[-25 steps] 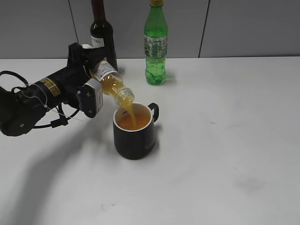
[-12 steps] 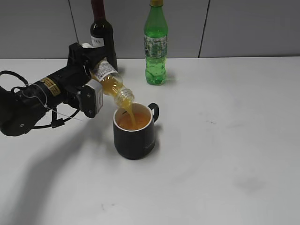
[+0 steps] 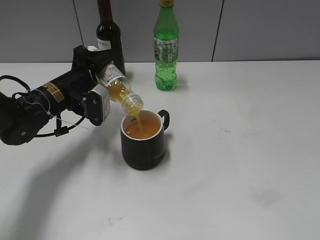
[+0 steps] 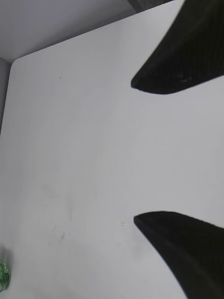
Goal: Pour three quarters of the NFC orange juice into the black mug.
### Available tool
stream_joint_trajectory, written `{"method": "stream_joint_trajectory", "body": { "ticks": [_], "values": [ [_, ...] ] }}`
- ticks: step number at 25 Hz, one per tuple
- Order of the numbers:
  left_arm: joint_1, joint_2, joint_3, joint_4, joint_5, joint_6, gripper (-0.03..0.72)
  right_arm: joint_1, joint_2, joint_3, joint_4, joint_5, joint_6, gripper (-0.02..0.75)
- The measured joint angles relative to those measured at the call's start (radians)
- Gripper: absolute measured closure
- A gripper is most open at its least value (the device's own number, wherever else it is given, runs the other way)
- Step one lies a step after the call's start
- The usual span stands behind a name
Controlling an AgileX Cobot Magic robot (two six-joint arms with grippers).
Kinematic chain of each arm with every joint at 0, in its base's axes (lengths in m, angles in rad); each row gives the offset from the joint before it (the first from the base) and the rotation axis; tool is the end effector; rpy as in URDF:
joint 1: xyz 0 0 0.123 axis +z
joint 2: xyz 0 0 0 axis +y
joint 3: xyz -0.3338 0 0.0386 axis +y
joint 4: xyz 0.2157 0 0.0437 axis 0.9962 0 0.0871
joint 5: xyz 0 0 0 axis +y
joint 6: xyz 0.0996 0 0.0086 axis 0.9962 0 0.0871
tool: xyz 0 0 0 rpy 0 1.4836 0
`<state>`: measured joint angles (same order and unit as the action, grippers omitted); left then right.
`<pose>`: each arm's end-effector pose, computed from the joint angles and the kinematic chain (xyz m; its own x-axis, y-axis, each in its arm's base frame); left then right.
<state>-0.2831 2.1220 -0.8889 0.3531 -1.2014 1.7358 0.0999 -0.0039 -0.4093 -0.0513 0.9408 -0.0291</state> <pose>0.3895 -0.1469 0.2012 0.5393 0.7857 0.3031 -0.1989 -0.2309 0.9524 -0.0629 -0.0105 0.2443 -0.4192 -0.1016 -0.9022 -0.0874 0.9936 -0.0713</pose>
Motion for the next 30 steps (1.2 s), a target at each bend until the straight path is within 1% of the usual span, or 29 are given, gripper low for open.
{"method": "stream_joint_trajectory", "body": {
  "ticks": [2, 5, 8, 9, 17, 19, 21, 22, 24, 25, 27, 30],
  "values": [
    [0.000, 0.000, 0.000, 0.000, 0.000, -0.002, 0.219, 0.000, 0.000, 0.000, 0.000, 0.000, 0.000, 0.144],
    [0.000, 0.000, 0.000, 0.001, 0.000, -0.052, 0.219, 0.000, 0.000, 0.000, 0.000, 0.000, 0.000, 0.144],
    [0.000, 0.000, 0.000, 0.001, 0.000, -0.148, 0.219, 0.000, 0.000, 0.000, 0.000, 0.000, 0.000, 0.144],
    [0.000, 0.000, 0.000, 0.000, 0.000, -0.199, 0.219, 0.000, 0.000, 0.000, 0.000, 0.000, 0.000, 0.144],
    [0.000, 0.000, 0.000, -0.006, 0.000, -0.838, 0.219, 0.000, 0.000, 0.000, 0.000, 0.000, 0.000, 0.144],
    [0.000, 0.000, 0.000, -0.031, 0.000, -1.034, 0.219, 0.000, 0.000, 0.000, 0.000, 0.000, 0.000, 0.144],
    [0.000, 0.000, 0.000, -0.067, 0.000, -1.273, 0.219, 0.000, 0.000, 0.000, 0.000, 0.000, 0.000, 0.144],
    [0.000, 0.000, 0.000, -0.087, 0.000, -1.373, 0.219, 0.000, 0.000, 0.000, 0.000, 0.000, 0.000, 0.144],
    [0.000, 0.000, 0.000, -0.116, 0.004, -1.498, 0.219, 0.000, 0.000, 0.000, 0.000, 0.000, 0.000, 0.144],
    [0.000, 0.000, 0.000, -0.129, 0.009, -1.537, 0.219, 0.000, 0.000, 0.000, 0.000, 0.000, 0.000, 0.144],
    [0.000, 0.000, 0.000, -0.153, 0.039, -1.574, 0.219, 0.000, 0.000, 0.000, 0.000, 0.000, 0.000, 0.144],
    [0.000, 0.000, 0.000, -0.203, 0.114, -1.589, 0.219, 0.000, 0.000, 0.000, 0.000, 0.000, 0.000, 0.144]
  ]
}}
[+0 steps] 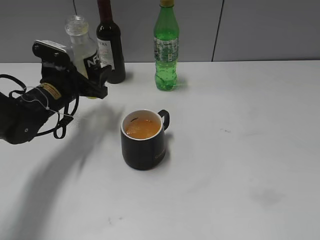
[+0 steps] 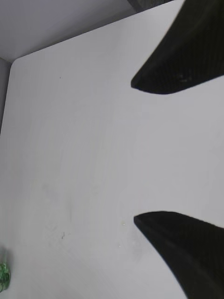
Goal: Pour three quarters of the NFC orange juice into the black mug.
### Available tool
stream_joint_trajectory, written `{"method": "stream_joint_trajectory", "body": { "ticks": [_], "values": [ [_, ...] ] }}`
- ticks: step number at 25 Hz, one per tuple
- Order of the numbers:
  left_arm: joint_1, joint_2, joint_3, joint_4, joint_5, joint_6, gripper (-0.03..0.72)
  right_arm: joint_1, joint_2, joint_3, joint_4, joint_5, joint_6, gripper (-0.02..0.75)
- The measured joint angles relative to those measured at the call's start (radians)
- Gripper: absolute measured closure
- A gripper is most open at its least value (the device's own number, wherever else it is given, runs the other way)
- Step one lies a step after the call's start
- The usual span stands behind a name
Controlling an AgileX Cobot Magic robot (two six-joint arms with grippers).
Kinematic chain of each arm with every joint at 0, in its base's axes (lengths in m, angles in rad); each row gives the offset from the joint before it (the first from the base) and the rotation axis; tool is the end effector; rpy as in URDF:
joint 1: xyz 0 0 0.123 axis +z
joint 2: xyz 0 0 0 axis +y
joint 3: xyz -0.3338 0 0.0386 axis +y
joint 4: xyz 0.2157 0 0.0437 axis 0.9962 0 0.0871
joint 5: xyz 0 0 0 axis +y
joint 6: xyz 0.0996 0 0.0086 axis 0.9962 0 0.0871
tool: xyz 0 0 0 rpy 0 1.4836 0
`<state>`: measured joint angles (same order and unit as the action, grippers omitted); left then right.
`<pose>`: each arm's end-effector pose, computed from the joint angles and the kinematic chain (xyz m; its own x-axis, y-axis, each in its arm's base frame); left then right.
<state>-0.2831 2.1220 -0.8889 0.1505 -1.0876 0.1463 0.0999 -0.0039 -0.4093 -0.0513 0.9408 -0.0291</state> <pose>0.3989 -0.1299 0.1918 0.0278 0.2138 -0.9765 0.4076 0.8895 0.2064 -0.0629 -0.0105 0.2443 -0.4192 -0.1016 -0.9022 -0.0874 0.9936 -0.0713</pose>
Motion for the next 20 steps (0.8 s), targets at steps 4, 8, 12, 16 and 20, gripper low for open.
{"method": "stream_joint_trajectory", "body": {
  "ticks": [4, 8, 12, 16, 20],
  "values": [
    [0.018, 0.000, 0.000, -0.059, 0.046, -0.005, 0.219, 0.000, 0.000, 0.000, 0.000, 0.000, 0.000, 0.144],
    [0.082, 0.000, 0.000, -0.072, 0.052, -0.008, 0.219, 0.000, 0.000, 0.000, 0.000, 0.000, 0.000, 0.144],
    [0.164, 0.000, 0.000, -0.069, 0.060, -0.013, 0.219, 0.000, 0.000, 0.000, 0.000, 0.000, 0.000, 0.144],
    [0.201, 0.000, 0.000, -0.069, 0.069, -0.018, 0.219, 0.000, 0.000, 0.000, 0.000, 0.000, 0.000, 0.144],
    [0.202, 0.004, -0.002, -0.055, 0.070, -0.018, 0.219, 0.000, 0.000, 0.000, 0.000, 0.000, 0.000, 0.144]
  ]
}}
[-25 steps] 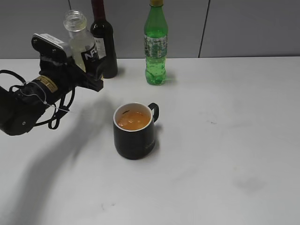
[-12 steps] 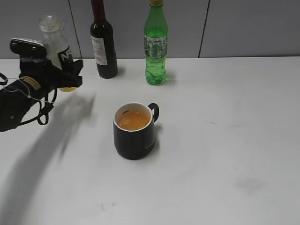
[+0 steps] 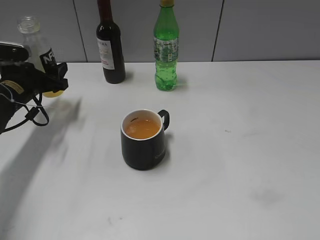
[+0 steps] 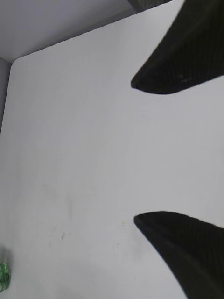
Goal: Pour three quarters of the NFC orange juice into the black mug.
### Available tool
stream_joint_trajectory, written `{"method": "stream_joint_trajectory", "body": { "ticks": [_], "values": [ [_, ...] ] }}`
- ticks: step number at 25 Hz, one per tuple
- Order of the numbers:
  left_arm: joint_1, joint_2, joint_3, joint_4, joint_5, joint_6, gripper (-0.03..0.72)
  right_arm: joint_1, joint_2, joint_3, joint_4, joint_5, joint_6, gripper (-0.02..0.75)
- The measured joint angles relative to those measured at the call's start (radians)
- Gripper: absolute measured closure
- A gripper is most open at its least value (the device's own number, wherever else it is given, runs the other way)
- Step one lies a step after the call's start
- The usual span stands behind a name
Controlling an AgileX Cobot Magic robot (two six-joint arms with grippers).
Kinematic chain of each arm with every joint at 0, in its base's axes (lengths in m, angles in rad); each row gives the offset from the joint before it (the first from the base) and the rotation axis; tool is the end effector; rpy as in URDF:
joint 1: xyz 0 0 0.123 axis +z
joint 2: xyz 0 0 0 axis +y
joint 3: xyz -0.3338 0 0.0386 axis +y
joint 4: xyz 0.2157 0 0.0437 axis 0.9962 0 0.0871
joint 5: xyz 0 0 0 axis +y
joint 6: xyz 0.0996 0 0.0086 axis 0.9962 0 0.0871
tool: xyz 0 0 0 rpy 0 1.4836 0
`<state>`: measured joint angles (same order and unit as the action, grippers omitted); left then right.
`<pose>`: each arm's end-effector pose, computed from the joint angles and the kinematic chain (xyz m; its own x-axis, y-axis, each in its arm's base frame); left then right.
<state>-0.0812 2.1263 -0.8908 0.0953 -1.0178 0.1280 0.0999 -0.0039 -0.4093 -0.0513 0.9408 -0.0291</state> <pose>0.4178 -0.0421 0.1837 -0.1011 0.1855 -0.9774 0.1816 0.9694 0.1651 -0.0629 -0.0105 0.2443 -0.4192 -0.1016 -0.9022 -0.0874 0.9936 -0.0713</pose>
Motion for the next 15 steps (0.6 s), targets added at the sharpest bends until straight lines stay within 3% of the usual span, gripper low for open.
{"method": "stream_joint_trajectory", "body": {
  "ticks": [6, 15],
  "values": [
    [0.000, 0.073, -0.040, 0.020, 0.005, -0.080, 0.219, 0.000, 0.000, 0.000, 0.000, 0.000, 0.000, 0.145],
    [0.000, 0.146, -0.079, 0.077, -0.009, -0.090, 0.219, 0.000, 0.000, 0.000, 0.000, 0.000, 0.000, 0.145]
  ]
}}
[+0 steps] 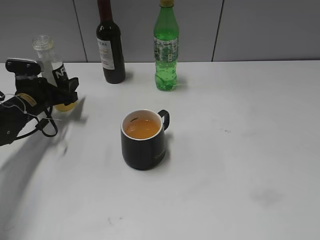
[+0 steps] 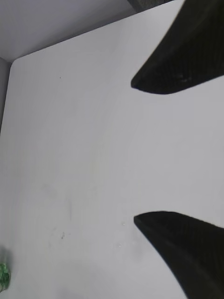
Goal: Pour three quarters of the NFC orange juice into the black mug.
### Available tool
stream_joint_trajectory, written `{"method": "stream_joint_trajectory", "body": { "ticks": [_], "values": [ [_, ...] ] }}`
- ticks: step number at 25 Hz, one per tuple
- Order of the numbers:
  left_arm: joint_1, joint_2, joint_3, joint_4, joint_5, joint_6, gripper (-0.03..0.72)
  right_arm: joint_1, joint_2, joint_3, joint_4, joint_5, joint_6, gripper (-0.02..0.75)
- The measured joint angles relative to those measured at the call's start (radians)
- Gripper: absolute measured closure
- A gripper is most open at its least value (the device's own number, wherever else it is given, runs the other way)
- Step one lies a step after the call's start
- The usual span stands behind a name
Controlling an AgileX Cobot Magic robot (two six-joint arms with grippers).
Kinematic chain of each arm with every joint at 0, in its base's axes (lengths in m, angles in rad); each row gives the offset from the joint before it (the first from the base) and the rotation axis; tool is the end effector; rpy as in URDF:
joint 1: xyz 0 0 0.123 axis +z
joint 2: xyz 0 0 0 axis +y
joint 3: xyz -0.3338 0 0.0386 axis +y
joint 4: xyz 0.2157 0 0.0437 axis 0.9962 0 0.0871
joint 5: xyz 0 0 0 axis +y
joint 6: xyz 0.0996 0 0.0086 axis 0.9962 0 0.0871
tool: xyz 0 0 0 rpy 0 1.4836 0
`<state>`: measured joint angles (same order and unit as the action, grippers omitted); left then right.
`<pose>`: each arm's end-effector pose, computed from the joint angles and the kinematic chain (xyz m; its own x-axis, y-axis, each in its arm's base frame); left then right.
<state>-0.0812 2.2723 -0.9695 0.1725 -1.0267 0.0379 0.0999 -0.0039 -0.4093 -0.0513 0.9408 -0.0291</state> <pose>0.4385 -0.0504 0.1373 -0.1635 0.1398 -0.9766 0.2467 0.9643 0.0968 -0.0629 -0.0105 0.2443 -0.4192 -0.1016 -0.9022 -0.0874 0.9936 -0.0713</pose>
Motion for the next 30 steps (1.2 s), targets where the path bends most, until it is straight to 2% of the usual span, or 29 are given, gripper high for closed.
{"method": "stream_joint_trajectory", "body": {
  "ticks": [4, 5, 8, 10, 23, 30],
  "values": [
    [0.000, 0.001, 0.000, 0.005, -0.007, 0.000, 0.208, 0.000, 0.000, 0.000, 0.000, 0.000, 0.000, 0.145],
    [0.000, 0.001, 0.000, 0.006, -0.007, 0.000, 0.188, 0.000, 0.000, 0.000, 0.000, 0.000, 0.000, 0.145],
    [0.000, 0.001, 0.000, 0.016, -0.009, 0.000, 0.062, 0.000, 0.000, 0.000, 0.000, 0.000, 0.000, 0.145],
    [0.000, 0.001, 0.000, 0.019, -0.009, 0.000, 0.036, 0.000, 0.000, 0.000, 0.000, 0.000, 0.000, 0.145],
    [0.000, 0.001, 0.001, 0.016, -0.009, 0.000, 0.024, 0.000, 0.000, 0.000, 0.000, 0.000, 0.000, 0.145],
    [0.000, -0.001, 0.059, -0.015, -0.056, 0.010, 0.024, 0.000, 0.000, 0.000, 0.000, 0.000, 0.000, 0.145]
  ]
}}
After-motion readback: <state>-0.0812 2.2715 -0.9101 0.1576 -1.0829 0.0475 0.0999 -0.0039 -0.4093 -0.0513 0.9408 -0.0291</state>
